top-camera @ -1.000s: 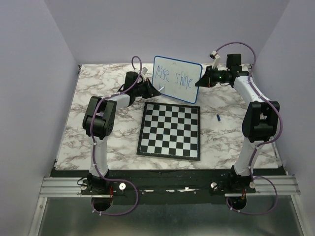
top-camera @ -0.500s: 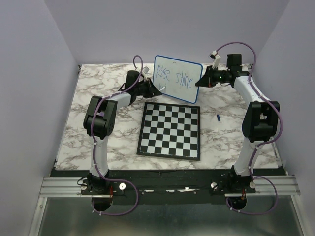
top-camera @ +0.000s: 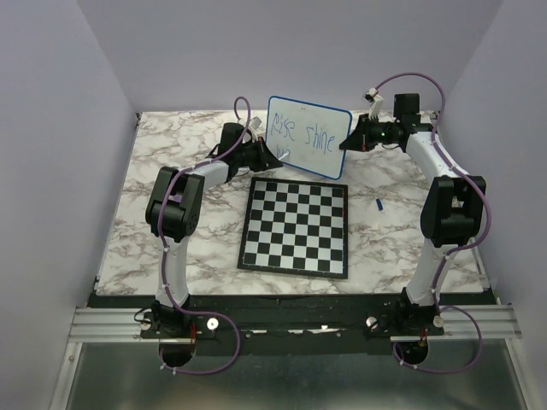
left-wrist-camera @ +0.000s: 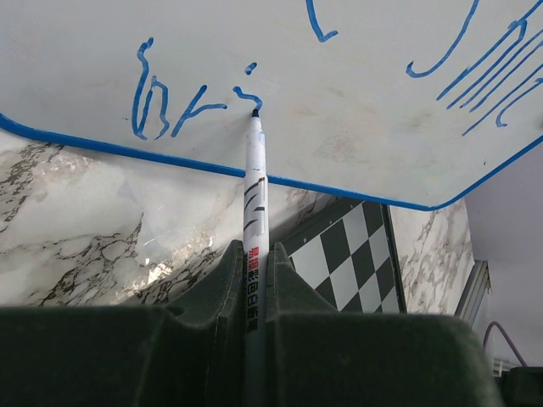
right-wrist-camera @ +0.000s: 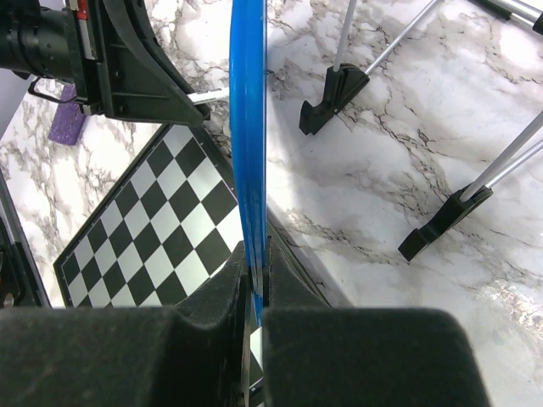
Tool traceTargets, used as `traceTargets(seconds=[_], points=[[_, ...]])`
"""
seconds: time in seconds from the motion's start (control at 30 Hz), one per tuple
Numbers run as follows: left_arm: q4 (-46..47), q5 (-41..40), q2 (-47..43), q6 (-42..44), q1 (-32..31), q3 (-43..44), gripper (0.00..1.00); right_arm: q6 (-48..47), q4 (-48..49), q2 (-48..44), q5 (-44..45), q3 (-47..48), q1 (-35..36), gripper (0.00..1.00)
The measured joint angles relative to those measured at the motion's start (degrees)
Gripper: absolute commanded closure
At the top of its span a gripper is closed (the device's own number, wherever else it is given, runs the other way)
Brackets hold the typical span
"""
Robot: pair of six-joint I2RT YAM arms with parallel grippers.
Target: Write a sentence on the whiteboard
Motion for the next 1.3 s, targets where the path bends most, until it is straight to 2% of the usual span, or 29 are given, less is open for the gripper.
traceTargets(seconds=[1.3], points=[[-4.0, 0.7, 1.3, 1.3, 0.2, 0.3, 1.0, 0.0, 0.1, 0.0, 0.0, 0.0, 0.0, 1.0]])
